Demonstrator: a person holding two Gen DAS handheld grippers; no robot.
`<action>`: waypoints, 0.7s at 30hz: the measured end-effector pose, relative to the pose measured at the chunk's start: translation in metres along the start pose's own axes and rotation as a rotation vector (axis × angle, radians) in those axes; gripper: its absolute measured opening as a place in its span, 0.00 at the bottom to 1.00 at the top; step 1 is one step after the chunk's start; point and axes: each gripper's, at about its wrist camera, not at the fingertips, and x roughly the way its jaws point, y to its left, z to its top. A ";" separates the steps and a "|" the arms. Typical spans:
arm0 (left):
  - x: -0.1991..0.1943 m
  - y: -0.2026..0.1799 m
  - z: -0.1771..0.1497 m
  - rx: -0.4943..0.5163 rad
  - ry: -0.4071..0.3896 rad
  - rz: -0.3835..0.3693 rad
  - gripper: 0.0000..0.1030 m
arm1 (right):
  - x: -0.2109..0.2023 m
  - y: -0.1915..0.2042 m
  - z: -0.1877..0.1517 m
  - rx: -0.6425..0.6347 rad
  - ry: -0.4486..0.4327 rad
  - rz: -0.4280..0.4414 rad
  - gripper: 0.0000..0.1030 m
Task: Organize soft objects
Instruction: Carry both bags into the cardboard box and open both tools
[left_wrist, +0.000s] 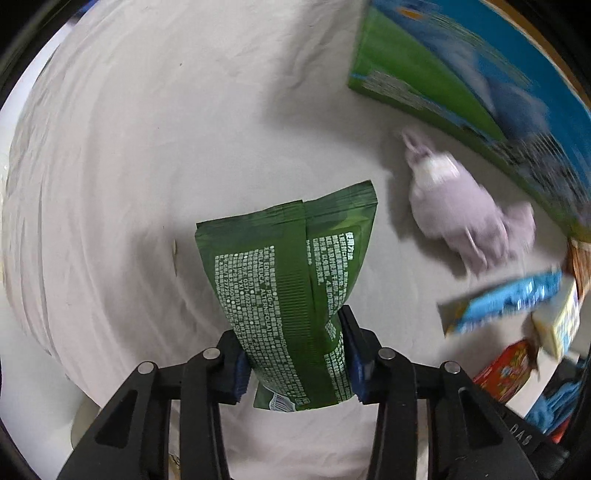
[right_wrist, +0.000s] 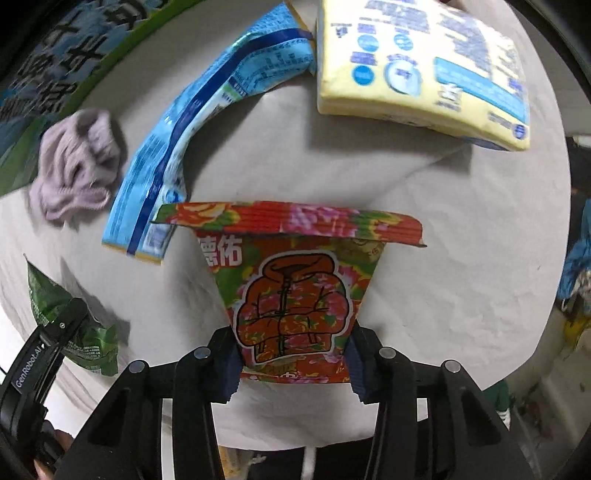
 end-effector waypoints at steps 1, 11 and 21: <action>-0.003 -0.002 -0.009 0.010 -0.001 -0.004 0.37 | 0.004 -0.001 -0.006 -0.008 -0.007 -0.002 0.46; -0.072 -0.039 -0.091 0.168 -0.090 -0.055 0.36 | -0.007 -0.011 -0.055 -0.104 -0.127 0.068 0.45; -0.230 -0.051 -0.065 0.290 -0.253 -0.218 0.35 | -0.087 0.013 -0.044 -0.257 -0.312 0.124 0.45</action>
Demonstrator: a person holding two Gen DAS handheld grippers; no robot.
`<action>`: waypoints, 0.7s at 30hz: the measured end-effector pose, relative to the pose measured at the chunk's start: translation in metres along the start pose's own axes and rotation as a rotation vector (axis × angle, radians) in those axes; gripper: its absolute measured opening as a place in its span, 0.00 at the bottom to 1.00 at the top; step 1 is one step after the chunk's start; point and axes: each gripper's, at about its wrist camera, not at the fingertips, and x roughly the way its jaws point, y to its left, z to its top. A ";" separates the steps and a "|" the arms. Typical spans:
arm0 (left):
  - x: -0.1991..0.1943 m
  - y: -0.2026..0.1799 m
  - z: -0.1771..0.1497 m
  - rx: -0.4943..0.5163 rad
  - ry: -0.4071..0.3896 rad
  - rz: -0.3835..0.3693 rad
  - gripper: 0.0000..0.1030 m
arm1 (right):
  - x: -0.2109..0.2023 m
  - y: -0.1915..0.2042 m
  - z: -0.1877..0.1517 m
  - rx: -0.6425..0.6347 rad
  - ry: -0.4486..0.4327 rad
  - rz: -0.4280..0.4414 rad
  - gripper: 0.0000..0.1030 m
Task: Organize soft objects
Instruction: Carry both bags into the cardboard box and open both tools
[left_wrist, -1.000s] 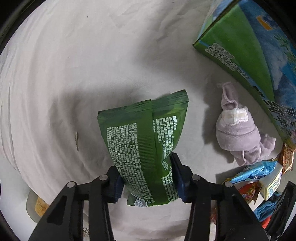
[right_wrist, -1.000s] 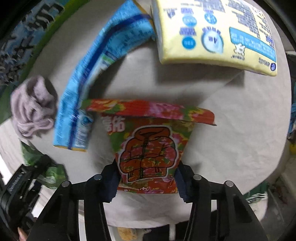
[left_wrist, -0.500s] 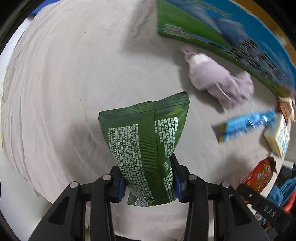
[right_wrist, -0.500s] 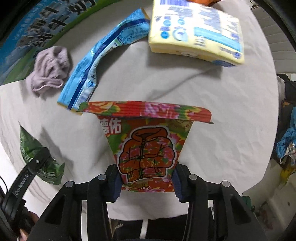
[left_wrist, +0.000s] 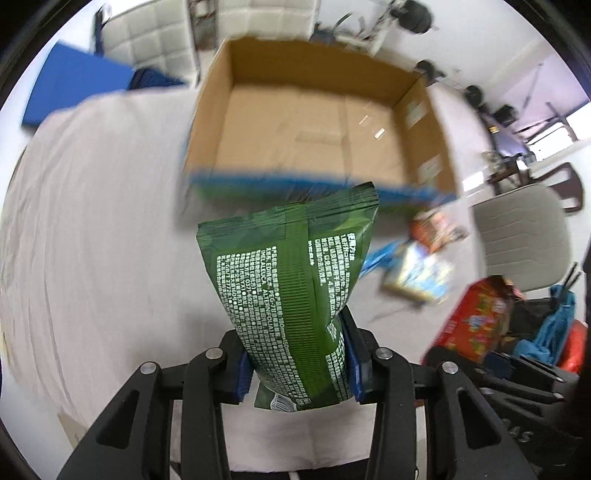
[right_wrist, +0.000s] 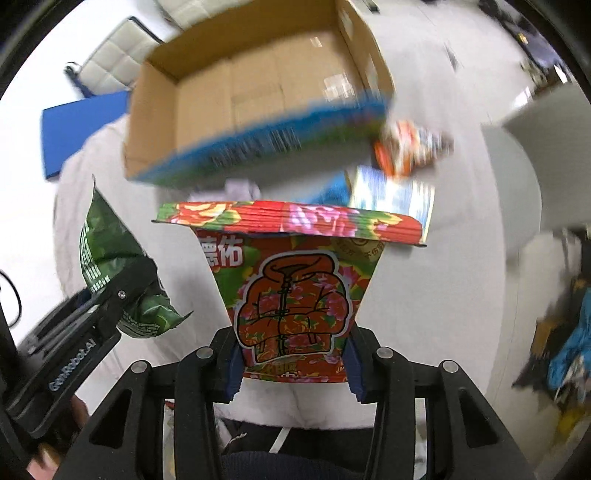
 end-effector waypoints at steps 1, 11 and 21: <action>-0.006 -0.002 0.010 0.006 -0.010 -0.009 0.35 | -0.001 0.002 0.012 -0.021 -0.014 0.000 0.45; 0.020 -0.005 0.172 -0.012 0.040 -0.041 0.36 | 0.045 -0.003 0.166 -0.139 -0.029 -0.060 0.45; 0.172 -0.023 0.255 -0.017 0.250 -0.048 0.36 | 0.170 -0.007 0.262 -0.183 0.101 -0.085 0.45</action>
